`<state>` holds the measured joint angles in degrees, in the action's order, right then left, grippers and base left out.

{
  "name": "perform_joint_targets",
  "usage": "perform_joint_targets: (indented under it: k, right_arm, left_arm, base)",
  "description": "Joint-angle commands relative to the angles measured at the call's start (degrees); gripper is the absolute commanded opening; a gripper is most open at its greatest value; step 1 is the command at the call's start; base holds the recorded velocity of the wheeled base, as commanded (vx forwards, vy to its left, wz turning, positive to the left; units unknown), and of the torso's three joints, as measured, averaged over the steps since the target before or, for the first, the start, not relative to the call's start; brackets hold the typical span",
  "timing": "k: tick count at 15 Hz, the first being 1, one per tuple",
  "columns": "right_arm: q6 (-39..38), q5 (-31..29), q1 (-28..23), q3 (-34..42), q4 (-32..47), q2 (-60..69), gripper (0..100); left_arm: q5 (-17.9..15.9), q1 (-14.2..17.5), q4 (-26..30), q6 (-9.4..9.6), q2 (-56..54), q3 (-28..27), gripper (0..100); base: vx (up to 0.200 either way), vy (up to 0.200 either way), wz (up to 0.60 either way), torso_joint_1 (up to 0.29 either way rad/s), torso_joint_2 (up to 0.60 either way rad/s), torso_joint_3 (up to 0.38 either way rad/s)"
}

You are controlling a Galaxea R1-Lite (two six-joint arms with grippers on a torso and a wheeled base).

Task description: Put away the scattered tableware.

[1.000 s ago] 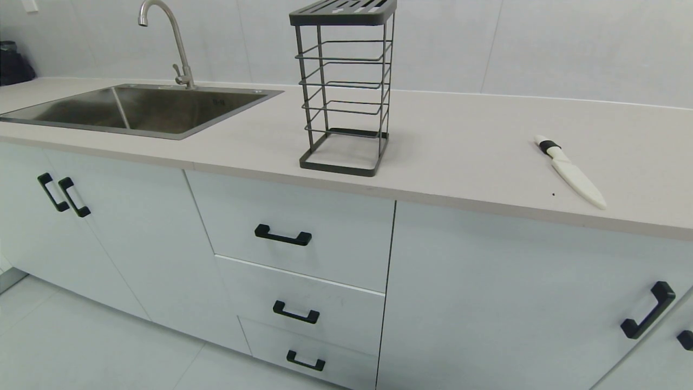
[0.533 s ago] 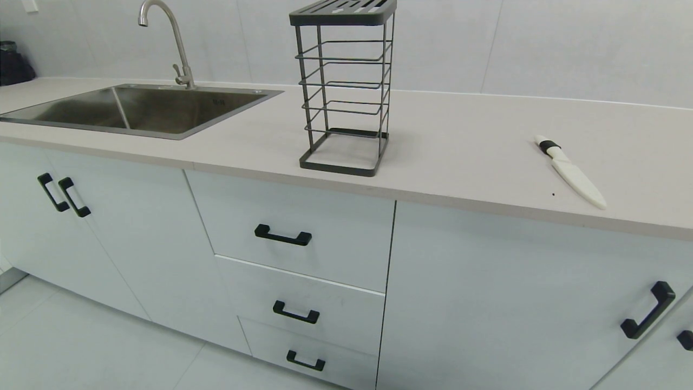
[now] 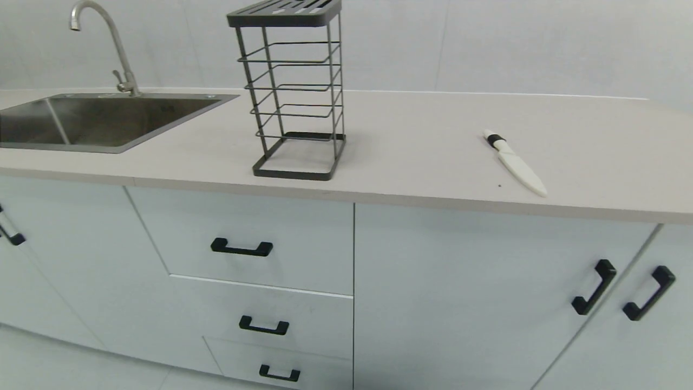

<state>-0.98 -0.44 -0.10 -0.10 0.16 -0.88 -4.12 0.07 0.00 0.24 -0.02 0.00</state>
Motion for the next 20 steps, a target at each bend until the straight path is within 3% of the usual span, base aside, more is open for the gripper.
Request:
perform_joint_targets:
  k: [1, 20]
  right_arm:
    - [0.1, 0.0, 0.0, 0.0, 0.0, -0.1, 100]
    - [0.2, 0.0, 0.0, 0.0, 0.0, 0.0, 100]
  left_arm:
    - [0.0, 0.0, -0.1, 0.02, 0.1, 0.0, 100]
    - [0.3, 0.0, -0.1, -1.21, 0.1, 0.0, 100]
  base:
    - [0.0, 0.0, -0.6, -0.002, 0.01, 0.007]
    - [0.0, 0.0, -0.03, 0.013, 0.0, -0.003]
